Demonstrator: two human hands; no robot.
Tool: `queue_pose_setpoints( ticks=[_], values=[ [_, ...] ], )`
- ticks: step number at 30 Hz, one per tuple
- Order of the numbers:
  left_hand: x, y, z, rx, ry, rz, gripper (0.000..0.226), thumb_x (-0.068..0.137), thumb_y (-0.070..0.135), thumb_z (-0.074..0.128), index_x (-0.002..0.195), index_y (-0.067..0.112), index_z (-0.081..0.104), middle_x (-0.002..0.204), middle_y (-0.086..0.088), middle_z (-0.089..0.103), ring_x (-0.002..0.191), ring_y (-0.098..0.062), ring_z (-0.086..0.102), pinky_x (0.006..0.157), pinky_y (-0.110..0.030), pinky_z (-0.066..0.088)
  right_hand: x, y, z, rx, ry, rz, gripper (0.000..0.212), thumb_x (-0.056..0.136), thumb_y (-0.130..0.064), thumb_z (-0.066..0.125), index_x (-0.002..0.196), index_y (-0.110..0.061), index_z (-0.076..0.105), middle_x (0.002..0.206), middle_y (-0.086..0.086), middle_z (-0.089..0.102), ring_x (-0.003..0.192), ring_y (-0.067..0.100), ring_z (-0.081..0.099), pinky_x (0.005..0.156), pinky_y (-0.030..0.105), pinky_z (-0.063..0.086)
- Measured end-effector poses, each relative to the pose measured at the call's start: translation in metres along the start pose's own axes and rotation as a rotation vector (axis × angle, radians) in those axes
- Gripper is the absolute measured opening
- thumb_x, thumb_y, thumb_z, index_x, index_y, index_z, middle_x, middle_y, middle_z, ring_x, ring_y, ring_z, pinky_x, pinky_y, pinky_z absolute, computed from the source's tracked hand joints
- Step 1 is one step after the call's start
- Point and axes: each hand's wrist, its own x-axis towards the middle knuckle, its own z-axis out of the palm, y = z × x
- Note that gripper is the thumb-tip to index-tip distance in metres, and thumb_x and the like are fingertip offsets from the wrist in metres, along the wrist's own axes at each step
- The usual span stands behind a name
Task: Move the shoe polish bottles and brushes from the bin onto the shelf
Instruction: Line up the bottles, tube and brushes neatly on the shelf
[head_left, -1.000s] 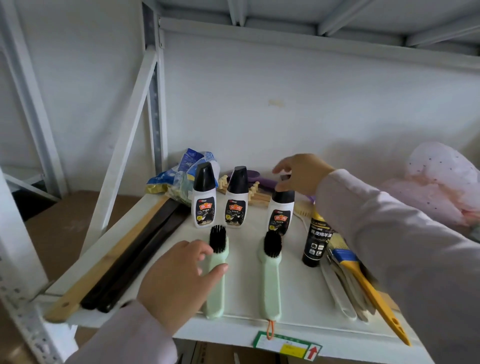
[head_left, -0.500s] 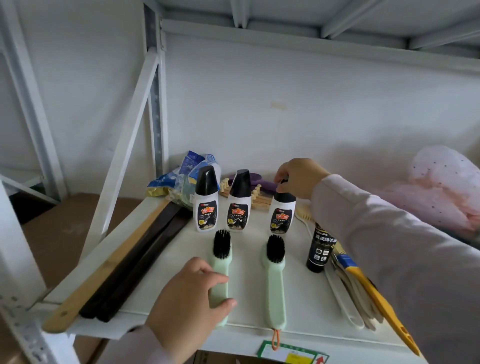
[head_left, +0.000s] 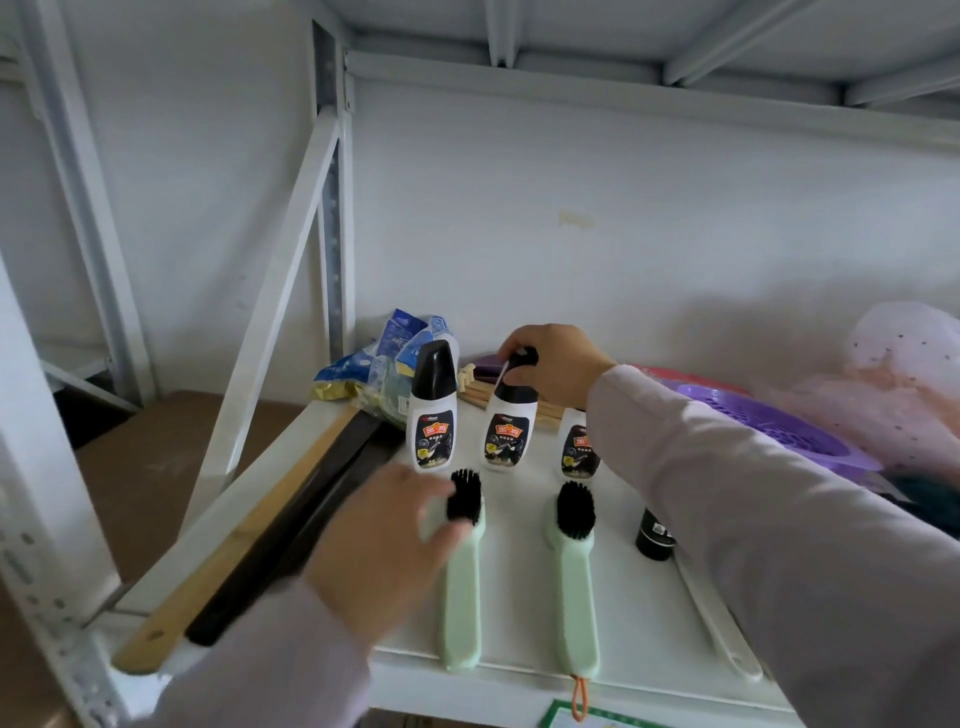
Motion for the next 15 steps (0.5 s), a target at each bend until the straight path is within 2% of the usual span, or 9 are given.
queue_pose_setpoints(
  ticks=[2,4,6,8,10,12,15],
  values=[
    [0.033,-0.007,-0.009,-0.054,0.098,-0.037,0.042,0.076,0.035,0.071,0.116,0.024,0.058,0.099,0.002,0.059,0.094,-0.019,0.059,0.088,-0.033,0.048,-0.001,0.005,-0.003,-0.004,0.003,0.009,0.027,0.084,-0.014,0.062,0.111,-0.015,0.064,0.117,0.01,0.063,0.093,0.022,0.053,0.077,0.025,0.043],
    [0.071,-0.016,-0.013,-0.079,0.178,-0.094,0.054,0.072,0.034,0.074,0.121,0.023,0.053,0.113,-0.005,0.063,0.105,-0.025,0.06,0.088,-0.036,0.049,-0.002,0.009,-0.004,-0.032,-0.016,0.015,0.03,0.084,-0.015,0.061,0.114,-0.015,0.062,0.119,0.01,0.062,0.095,0.022,0.053,0.078,0.026,0.043],
    [0.101,-0.02,-0.016,-0.09,0.181,-0.158,0.074,0.07,0.035,0.077,0.134,0.021,0.043,0.131,-0.006,0.057,0.12,-0.026,0.054,0.099,-0.041,0.046,-0.003,0.011,-0.003,-0.05,-0.032,0.022,0.031,0.085,-0.016,0.06,0.117,-0.016,0.06,0.121,0.01,0.061,0.103,0.026,0.056,0.083,0.029,0.045],
    [0.122,-0.024,-0.015,-0.148,0.117,-0.208,0.085,0.07,0.035,0.077,0.141,0.02,0.033,0.139,-0.005,0.051,0.126,-0.026,0.049,0.105,-0.044,0.041,-0.003,0.013,-0.002,-0.049,-0.032,0.023,0.032,0.086,-0.017,0.06,0.117,-0.017,0.06,0.121,0.009,0.062,0.106,0.026,0.057,0.086,0.031,0.046],
    [0.133,-0.028,-0.01,-0.186,0.009,-0.235,0.084,0.072,0.034,0.076,0.142,0.022,0.03,0.139,-0.003,0.052,0.125,-0.026,0.05,0.105,-0.041,0.04,-0.003,0.014,-0.001,-0.053,-0.032,0.022,0.032,0.086,-0.018,0.06,0.118,-0.018,0.06,0.121,0.009,0.062,0.106,0.026,0.057,0.087,0.03,0.046],
    [0.136,-0.031,-0.006,-0.145,-0.07,-0.232,0.077,0.073,0.033,0.076,0.138,0.022,0.036,0.134,-0.004,0.057,0.119,-0.026,0.055,0.101,-0.04,0.043,-0.003,0.015,0.0,-0.069,-0.034,0.013,0.035,0.085,-0.02,0.062,0.12,-0.019,0.059,0.121,0.009,0.062,0.106,0.026,0.057,0.089,0.031,0.047],
    [0.136,-0.032,-0.002,-0.111,-0.109,-0.228,0.063,0.075,0.031,0.074,0.13,0.019,0.045,0.127,-0.006,0.062,0.113,-0.026,0.059,0.097,-0.039,0.046,-0.005,0.015,0.001,-0.112,-0.042,-0.011,0.039,0.085,-0.019,0.062,0.124,-0.02,0.056,0.121,0.009,0.062,0.106,0.027,0.057,0.092,0.034,0.048]
  ],
)
